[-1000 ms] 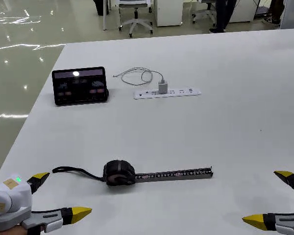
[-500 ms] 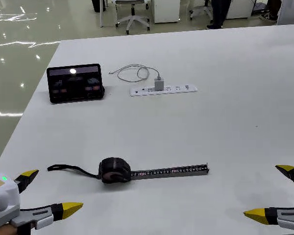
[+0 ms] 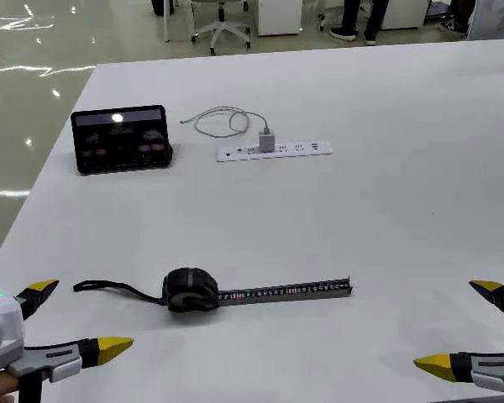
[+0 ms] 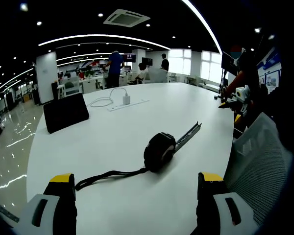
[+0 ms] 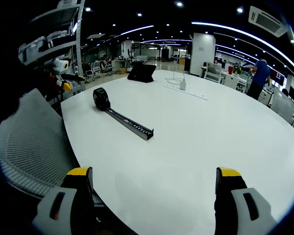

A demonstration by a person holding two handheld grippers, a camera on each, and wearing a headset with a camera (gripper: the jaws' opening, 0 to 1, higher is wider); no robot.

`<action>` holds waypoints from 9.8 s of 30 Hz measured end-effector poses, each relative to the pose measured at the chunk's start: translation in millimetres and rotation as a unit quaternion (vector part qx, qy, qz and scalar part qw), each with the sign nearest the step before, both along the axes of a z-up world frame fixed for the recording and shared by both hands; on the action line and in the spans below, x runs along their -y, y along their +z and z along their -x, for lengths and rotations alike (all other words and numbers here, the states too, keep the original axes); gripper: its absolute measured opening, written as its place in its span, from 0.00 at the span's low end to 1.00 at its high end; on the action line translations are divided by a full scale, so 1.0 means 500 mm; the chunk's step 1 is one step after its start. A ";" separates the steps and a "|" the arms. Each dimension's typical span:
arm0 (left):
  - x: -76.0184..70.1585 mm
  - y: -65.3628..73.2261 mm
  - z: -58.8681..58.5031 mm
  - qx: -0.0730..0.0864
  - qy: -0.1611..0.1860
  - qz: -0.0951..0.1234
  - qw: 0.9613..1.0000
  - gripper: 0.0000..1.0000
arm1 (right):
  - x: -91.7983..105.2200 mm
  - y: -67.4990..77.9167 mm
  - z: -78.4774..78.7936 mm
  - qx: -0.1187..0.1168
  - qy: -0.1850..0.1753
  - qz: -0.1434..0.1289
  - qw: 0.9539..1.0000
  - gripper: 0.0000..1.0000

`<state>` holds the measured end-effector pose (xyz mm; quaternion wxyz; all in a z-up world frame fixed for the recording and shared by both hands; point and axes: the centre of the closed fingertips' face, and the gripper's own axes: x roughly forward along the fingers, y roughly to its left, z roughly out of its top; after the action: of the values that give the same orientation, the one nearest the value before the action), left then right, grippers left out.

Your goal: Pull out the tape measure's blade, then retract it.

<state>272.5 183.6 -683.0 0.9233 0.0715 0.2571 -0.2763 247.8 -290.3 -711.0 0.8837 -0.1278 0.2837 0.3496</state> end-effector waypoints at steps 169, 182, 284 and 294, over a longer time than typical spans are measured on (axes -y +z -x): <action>0.212 -0.118 -0.165 0.019 0.224 0.051 0.973 0.85 | -0.215 -0.173 -0.181 -0.134 0.349 0.248 0.893 0.11; 0.204 -0.142 -0.158 -0.024 0.241 0.054 0.969 0.63 | -0.211 -0.172 -0.180 -0.133 0.352 0.259 0.889 0.11; 0.208 -0.153 -0.153 -0.038 0.214 0.017 0.976 0.61 | -0.323 -0.171 -0.173 -0.112 0.343 0.214 0.908 0.11; 0.207 -0.152 -0.153 -0.038 0.214 0.018 0.976 0.61 | -0.336 -0.170 -0.171 -0.107 0.348 0.208 0.908 0.11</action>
<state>348.8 79.9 -759.2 0.9516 -0.0122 0.2966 -0.0798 333.3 -122.2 -795.8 0.6234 -0.3612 0.3805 0.5798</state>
